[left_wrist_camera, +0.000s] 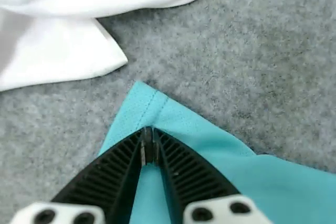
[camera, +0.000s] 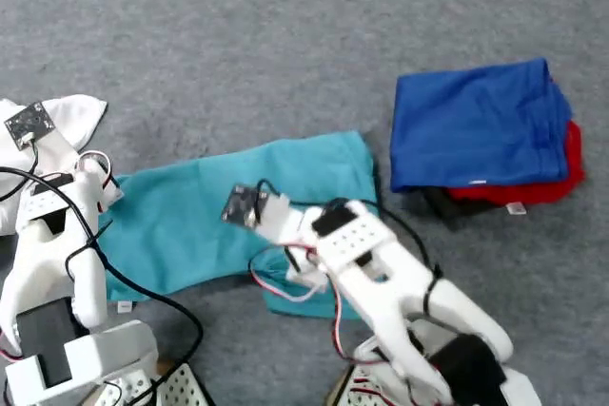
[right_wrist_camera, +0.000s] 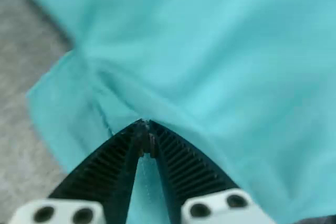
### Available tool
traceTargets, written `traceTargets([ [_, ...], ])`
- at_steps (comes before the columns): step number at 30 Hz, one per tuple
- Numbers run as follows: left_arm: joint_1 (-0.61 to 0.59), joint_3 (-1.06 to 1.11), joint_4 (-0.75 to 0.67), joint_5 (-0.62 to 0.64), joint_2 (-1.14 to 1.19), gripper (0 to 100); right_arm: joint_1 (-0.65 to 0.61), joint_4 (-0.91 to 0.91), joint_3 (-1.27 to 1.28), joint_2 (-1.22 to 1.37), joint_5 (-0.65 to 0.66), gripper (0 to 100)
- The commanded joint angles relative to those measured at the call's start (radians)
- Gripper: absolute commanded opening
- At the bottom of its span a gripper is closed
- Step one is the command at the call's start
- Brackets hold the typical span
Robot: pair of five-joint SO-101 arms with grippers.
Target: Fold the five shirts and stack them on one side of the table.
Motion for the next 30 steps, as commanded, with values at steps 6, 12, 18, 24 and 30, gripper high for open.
traceTargets([
  [6,-0.011,-0.002,-0.011,0.008,-0.004,2,-0.295,0.097,0.134,-0.380,0.021,0.2],
  [12,-0.011,0.002,-0.011,0.006,-0.005,2,-0.275,0.213,0.088,-0.387,0.132,0.2],
  [18,-0.011,0.005,-0.009,0.006,-0.010,2,0.021,0.212,-0.064,-0.404,0.249,0.2],
  [24,0.054,-0.153,0.269,0.006,-0.081,2,0.302,-0.061,-0.154,-0.232,0.264,0.3],
  [30,0.089,-0.189,0.222,0.006,-0.093,2,0.331,-0.025,-0.527,0.124,0.180,0.3],
])
